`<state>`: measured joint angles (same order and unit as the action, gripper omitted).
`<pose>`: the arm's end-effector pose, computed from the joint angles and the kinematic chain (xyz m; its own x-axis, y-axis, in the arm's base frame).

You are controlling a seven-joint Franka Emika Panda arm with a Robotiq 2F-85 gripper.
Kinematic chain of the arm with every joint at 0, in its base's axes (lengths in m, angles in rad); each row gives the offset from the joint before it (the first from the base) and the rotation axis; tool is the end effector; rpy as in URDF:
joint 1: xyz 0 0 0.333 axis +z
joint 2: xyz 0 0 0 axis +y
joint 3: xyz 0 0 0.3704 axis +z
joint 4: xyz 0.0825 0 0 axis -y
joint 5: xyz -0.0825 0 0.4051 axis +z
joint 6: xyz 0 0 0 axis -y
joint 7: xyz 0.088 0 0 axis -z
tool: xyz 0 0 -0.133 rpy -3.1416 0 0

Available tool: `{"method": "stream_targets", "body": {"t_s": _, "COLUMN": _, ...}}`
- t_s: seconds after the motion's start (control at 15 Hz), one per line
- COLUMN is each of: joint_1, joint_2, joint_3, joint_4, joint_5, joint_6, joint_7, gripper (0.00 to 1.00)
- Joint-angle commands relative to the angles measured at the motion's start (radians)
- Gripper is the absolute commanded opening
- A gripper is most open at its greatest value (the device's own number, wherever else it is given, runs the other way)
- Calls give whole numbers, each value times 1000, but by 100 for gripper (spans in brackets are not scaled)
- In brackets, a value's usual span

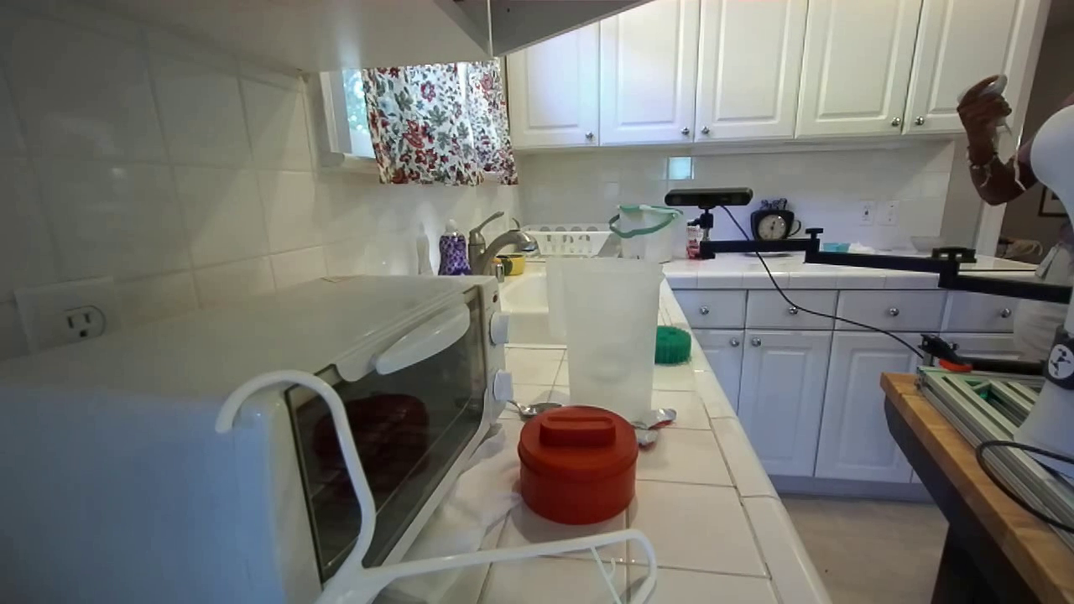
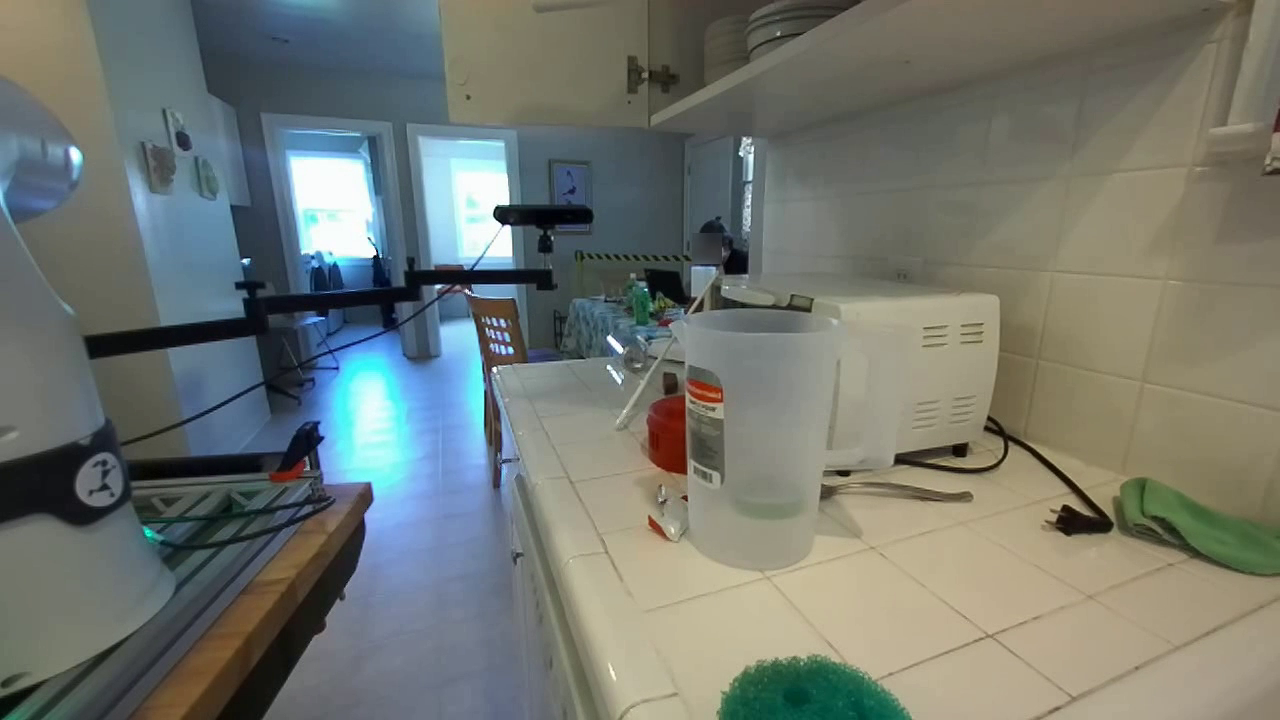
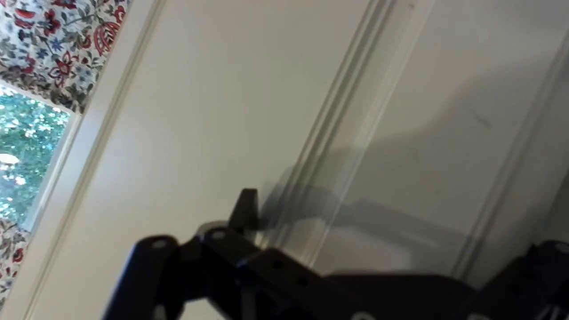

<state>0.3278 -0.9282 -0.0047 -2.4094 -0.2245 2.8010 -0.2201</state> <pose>0.2819 0.1022 0.7907 0.1035 0.4721 0.8755 0.3230 -0.8484 0.4193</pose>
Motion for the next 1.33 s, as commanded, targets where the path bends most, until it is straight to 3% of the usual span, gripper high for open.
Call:
{"method": "stream_targets", "body": {"t_s": 0.0, "joint_1": -23, "joint_2": 115, "joint_3": 18, "joint_4": 59, "joint_5": 14, "joint_6": -18, "joint_7": -42, "gripper": 100}}
{"method": "stream_targets", "body": {"t_s": 0.27, "joint_1": -182, "joint_2": 127, "joint_3": 161, "joint_4": 88, "joint_5": -5, "joint_6": -76, "joint_7": 109, "gripper": 100}}
{"method": "stream_targets", "body": {"t_s": 0.53, "joint_1": -298, "joint_2": 154, "joint_3": 292, "joint_4": 141, "joint_5": -19, "joint_6": -122, "joint_7": 223, "gripper": 100}}
{"method": "stream_targets", "body": {"t_s": 0.8, "joint_1": -351, "joint_2": 186, "joint_3": 357, "joint_4": 198, "joint_5": -28, "joint_6": -173, "joint_7": 271, "gripper": 100}}
{"method": "stream_targets", "body": {"t_s": 1.13, "joint_1": -354, "joint_2": 146, "joint_3": 356, "joint_4": 203, "joint_5": -28, "joint_6": -148, "joint_7": 305, "gripper": 100}}
{"method": "stream_targets", "body": {"t_s": 1.27, "joint_1": -387, "joint_2": 139, "joint_3": 391, "joint_4": 210, "joint_5": -58, "joint_6": -158, "joint_7": 319, "gripper": 100}}
